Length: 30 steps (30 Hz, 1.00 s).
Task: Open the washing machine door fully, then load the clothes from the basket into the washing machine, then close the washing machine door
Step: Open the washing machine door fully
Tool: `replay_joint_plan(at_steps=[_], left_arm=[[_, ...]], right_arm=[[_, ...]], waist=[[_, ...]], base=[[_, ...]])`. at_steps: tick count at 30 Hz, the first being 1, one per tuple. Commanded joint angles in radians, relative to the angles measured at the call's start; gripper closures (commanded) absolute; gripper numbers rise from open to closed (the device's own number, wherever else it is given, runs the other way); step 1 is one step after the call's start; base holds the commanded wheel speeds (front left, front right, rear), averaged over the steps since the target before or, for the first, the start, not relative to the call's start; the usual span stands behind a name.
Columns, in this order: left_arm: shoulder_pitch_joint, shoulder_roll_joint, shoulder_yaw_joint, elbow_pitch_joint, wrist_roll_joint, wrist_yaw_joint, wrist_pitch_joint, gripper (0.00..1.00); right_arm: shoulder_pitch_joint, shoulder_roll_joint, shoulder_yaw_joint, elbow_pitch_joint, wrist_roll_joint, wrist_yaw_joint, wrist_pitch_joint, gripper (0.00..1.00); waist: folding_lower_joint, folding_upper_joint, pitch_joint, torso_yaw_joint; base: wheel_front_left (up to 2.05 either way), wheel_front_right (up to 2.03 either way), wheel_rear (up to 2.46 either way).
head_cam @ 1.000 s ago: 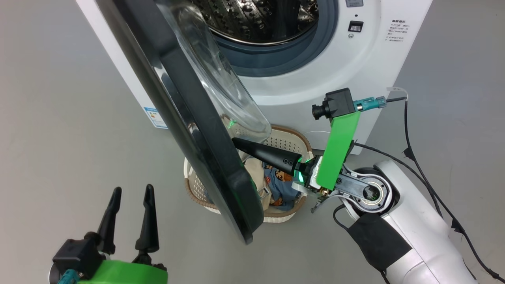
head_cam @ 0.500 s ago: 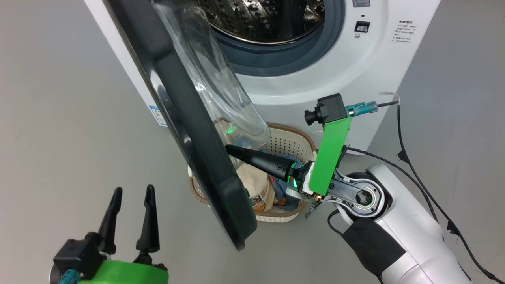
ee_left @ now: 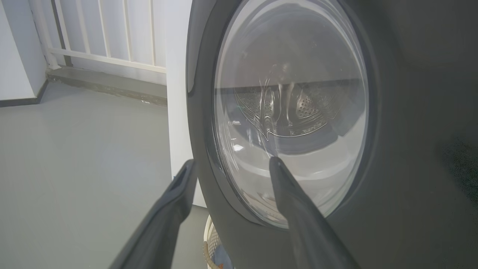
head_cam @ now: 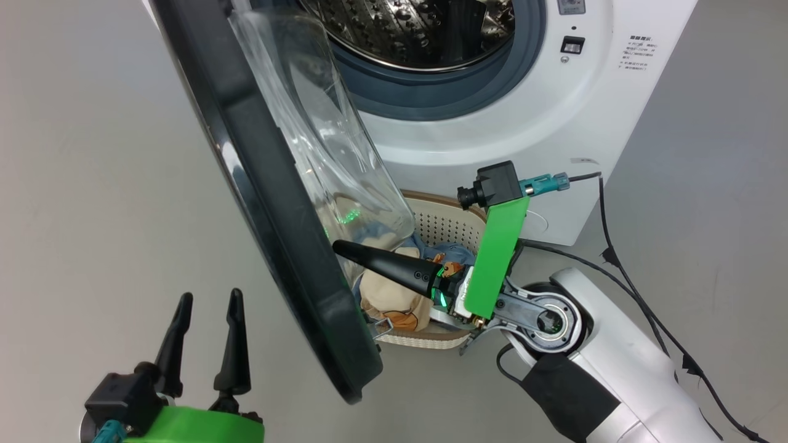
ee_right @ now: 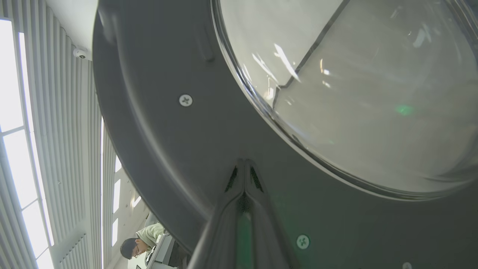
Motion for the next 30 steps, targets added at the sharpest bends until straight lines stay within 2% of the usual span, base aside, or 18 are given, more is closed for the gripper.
replay_joint_plan(at_steps=[1, 10, 19, 26, 27, 28, 30], left_arm=[[-0.004, 0.013, 0.032, -0.019, -0.002, 0.000, -0.006, 0.00], [-0.001, 0.013, 0.038, -0.015, 0.002, -0.003, -0.006, 0.00], [0.017, 0.013, 0.063, -0.010, 0.014, -0.008, -0.006, 0.00], [0.029, 0.013, 0.083, -0.009, 0.020, -0.013, -0.006, 0.00], [0.030, 0.013, 0.085, -0.009, 0.021, -0.014, -0.006, 0.00], [0.032, 0.013, 0.088, -0.008, 0.023, -0.014, -0.006, 0.00], [0.037, 0.013, 0.092, -0.007, 0.026, -0.016, -0.006, 0.00]], right_arm=[[0.010, 0.038, 0.027, -0.029, 0.008, 0.002, -0.008, 1.00], [0.009, 0.038, 0.060, -0.017, 0.027, 0.002, -0.058, 1.00], [0.021, 0.034, 0.001, -0.041, 0.004, 0.002, -0.064, 1.00], [0.046, 0.001, -0.041, -0.094, -0.045, 0.002, -0.088, 0.99], [0.050, -0.006, -0.045, -0.103, -0.054, 0.002, -0.095, 0.87], [0.054, -0.013, -0.048, -0.112, -0.062, 0.002, -0.103, 0.70], [0.066, -0.029, -0.055, -0.130, -0.076, 0.002, -0.120, 0.58]], waist=[[-0.0001, 0.0000, -0.001, 0.000], [-0.0001, 0.0000, -0.019, -0.009], [-0.0001, 0.0000, -0.050, -0.037], [-0.0001, 0.0000, -0.065, -0.063], [-0.0001, 0.0000, -0.067, -0.066], [-0.0001, 0.0000, -0.072, -0.070], [-0.0001, 0.0000, -0.078, -0.076]], base=[[0.00, 0.00, 0.00], [0.00, 0.00, 0.00], [0.00, 0.00, 0.00], [0.00, 0.00, 0.00], [0.00, 0.00, 0.00], [0.00, 0.00, 0.00], [0.00, 0.00, 0.00]])
